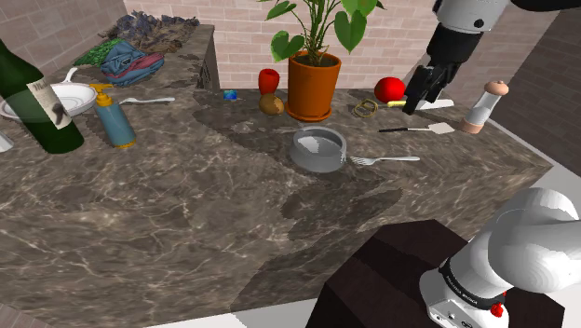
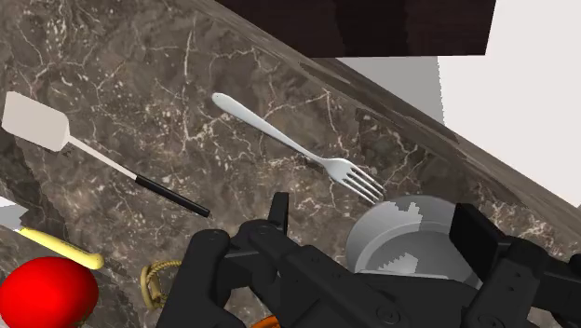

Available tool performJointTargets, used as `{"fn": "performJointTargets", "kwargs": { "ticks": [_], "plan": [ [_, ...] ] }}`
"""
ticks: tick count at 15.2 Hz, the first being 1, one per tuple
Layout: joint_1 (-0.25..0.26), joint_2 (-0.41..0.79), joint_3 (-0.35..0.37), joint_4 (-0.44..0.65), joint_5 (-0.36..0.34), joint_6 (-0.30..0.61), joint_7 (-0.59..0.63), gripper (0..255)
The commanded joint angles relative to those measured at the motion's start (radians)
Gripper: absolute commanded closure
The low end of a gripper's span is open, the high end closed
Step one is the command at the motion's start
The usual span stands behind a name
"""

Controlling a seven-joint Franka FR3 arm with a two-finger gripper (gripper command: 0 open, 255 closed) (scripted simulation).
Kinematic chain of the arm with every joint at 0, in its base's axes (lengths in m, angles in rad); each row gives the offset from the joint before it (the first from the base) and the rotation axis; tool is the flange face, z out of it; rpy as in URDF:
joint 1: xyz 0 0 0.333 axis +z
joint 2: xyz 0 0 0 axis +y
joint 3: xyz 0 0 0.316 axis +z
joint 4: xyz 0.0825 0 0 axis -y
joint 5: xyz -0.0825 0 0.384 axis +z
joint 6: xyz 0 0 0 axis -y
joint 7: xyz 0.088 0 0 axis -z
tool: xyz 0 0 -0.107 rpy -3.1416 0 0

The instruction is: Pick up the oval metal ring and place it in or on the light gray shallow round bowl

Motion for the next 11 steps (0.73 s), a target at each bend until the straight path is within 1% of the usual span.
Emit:
{"fn": "performJointTargets", "kwargs": {
  "ticks": [1, 6, 11],
  "plan": [
    [0.0, 0.0, 0.0, 0.0, 0.0, 0.0, 0.0, 0],
    [-0.018, 0.11, -0.09, 0.01, -0.048, 0.104, -0.101, 0],
    [-0.03, 0.245, -0.176, 0.053, -0.075, 0.201, -0.2, 0]
  ]
}}
